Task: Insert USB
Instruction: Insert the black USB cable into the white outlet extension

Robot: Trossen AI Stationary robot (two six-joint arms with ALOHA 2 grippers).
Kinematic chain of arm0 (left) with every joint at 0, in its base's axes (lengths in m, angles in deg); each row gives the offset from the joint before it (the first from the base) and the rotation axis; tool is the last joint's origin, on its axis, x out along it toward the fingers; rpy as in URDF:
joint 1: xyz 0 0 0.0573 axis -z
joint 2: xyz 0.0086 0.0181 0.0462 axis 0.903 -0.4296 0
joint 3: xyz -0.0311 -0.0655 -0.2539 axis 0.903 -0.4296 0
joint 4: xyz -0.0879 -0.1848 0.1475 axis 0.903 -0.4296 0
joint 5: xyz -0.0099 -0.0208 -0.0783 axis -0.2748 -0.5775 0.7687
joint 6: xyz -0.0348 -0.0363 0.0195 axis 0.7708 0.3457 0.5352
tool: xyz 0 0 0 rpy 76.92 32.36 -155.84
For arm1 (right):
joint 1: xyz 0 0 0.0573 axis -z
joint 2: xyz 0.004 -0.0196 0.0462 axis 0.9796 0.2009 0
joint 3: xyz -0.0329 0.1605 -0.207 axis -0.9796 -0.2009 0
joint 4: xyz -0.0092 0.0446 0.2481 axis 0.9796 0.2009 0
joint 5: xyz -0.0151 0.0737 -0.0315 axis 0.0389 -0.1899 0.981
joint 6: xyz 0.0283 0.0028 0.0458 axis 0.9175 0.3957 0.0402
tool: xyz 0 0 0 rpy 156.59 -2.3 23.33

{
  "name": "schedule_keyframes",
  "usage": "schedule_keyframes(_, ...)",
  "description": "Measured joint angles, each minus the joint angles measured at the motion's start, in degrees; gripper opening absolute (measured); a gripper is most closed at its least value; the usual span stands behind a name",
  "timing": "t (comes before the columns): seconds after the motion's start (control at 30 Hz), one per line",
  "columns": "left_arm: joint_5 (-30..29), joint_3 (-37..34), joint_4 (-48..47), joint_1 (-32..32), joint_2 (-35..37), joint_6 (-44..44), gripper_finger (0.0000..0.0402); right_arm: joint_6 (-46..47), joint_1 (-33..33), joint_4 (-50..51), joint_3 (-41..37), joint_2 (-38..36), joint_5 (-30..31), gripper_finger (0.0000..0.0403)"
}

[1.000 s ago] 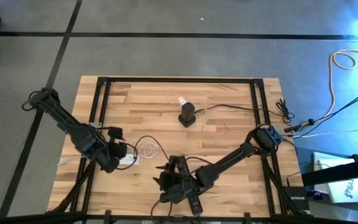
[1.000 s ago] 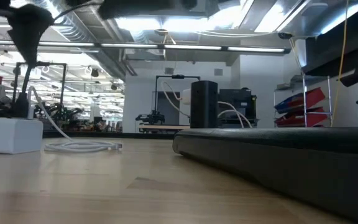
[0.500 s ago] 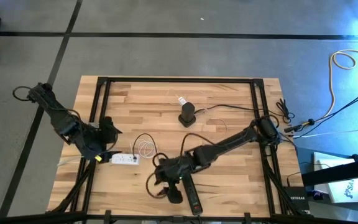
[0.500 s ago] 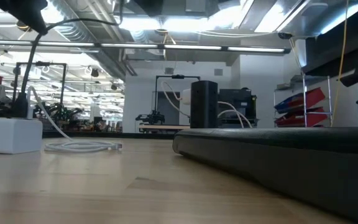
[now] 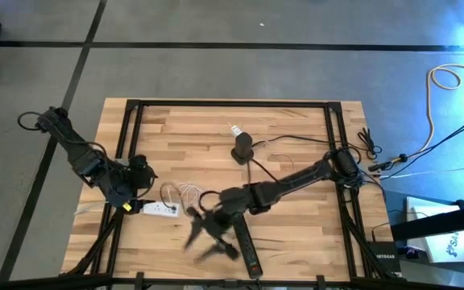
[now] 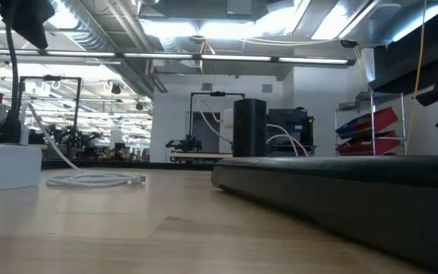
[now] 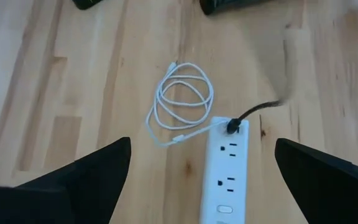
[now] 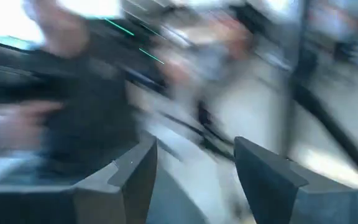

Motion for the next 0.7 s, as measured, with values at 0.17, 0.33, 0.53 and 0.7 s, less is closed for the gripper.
schedule_keyframes(0.17,0.91,-0.16,-0.38,0.0,0.0,0.25,0.0379,0.71,-0.23,37.14,-0.12,-1.22,48.62,0.0193)
schedule_keyframes(0.33,0.46,-0.16,-0.3,0.0,0.0,0.23,0.0379,22.67,-1.21,72.9,-0.24,-2.34,66.95,0.0193)
schedule_keyframes(0.53,0.07,-0.16,-0.18,0.0,0.0,0.28,0.0379,25.89,-2.14,71.26,-0.13,-2.36,50.04,0.0193)
schedule_keyframes(0.7,0.05,-0.16,-0.09,0.0,0.0,0.29,0.0379,19.43,-2.84,51.96,-0.17,-2.45,22.01,0.0193)
